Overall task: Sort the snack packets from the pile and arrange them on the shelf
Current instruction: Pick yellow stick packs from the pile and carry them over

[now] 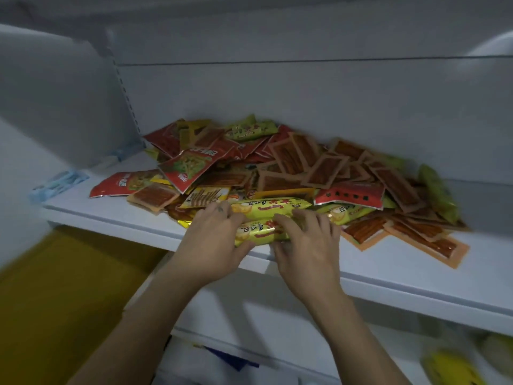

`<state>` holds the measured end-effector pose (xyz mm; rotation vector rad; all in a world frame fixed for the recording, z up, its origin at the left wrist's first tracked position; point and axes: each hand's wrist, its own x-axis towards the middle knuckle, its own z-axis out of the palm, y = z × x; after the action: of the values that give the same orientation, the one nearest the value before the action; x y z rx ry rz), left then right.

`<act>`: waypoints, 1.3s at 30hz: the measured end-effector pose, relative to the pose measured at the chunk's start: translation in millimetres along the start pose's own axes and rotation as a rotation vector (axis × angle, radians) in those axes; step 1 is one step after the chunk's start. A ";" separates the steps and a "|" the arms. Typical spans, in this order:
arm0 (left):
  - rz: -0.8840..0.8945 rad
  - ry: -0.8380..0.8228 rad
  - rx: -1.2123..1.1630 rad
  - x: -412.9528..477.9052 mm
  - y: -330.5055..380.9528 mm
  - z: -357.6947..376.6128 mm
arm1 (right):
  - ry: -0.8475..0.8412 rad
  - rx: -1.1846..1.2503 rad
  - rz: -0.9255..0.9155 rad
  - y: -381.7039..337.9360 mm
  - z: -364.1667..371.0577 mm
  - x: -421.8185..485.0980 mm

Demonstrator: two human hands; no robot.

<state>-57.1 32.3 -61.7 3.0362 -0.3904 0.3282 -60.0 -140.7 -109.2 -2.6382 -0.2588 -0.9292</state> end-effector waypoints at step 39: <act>0.043 -0.131 -0.204 15.0 -8.9 -11.9 | 0.106 0.817 0.747 -25.0 -56.3 -34.3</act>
<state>-43.0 38.3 -47.1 2.8602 -0.4664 0.0851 -125.7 -140.1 -83.5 -1.6974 0.3063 -0.5278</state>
